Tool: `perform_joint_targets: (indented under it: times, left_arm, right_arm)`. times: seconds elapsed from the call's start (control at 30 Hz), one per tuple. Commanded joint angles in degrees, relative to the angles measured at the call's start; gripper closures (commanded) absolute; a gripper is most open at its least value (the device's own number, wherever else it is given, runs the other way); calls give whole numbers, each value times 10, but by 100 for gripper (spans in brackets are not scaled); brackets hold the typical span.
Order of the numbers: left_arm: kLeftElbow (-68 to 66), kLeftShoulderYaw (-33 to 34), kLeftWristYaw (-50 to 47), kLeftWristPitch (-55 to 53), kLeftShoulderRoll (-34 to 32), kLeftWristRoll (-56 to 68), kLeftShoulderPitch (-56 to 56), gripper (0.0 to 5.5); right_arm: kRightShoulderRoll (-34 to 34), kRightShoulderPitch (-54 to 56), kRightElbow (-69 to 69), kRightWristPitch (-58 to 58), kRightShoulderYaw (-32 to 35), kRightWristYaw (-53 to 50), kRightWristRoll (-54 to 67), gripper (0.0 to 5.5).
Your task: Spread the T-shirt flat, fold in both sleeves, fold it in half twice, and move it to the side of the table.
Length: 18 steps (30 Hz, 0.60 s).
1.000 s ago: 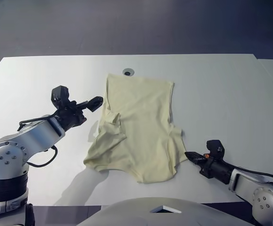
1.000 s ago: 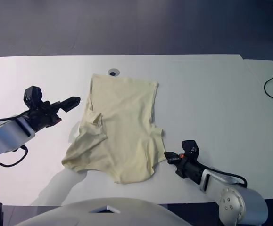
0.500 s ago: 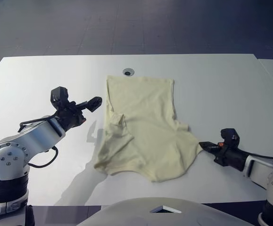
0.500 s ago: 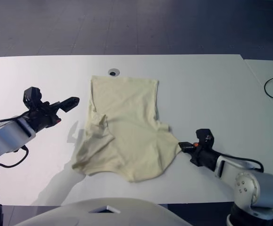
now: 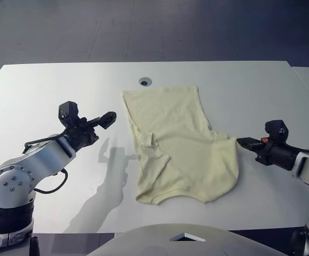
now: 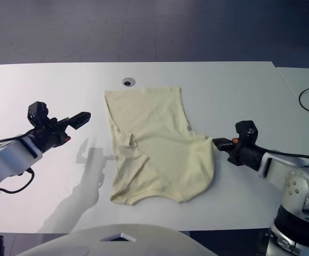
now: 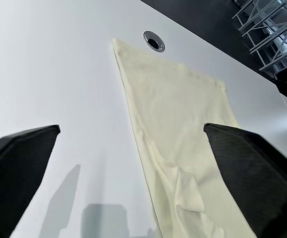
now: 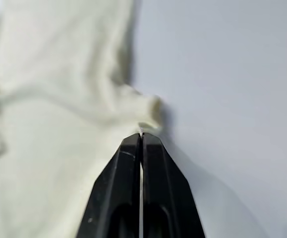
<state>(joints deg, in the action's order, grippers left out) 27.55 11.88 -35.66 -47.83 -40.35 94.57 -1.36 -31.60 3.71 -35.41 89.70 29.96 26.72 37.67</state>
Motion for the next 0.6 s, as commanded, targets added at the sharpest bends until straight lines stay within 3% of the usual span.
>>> perform_joint_targets:
  times: [0.03,0.6]
  left_arm:
    - [9,-3,-9,6,5,-2,14,10]
    - [2,-33,-19,7,14,-3,-11,10]
  right_arm:
    - [34,17,-43,27,2,-18,38,549]
    - [163,45,-53,27,-104,-136,88,549]
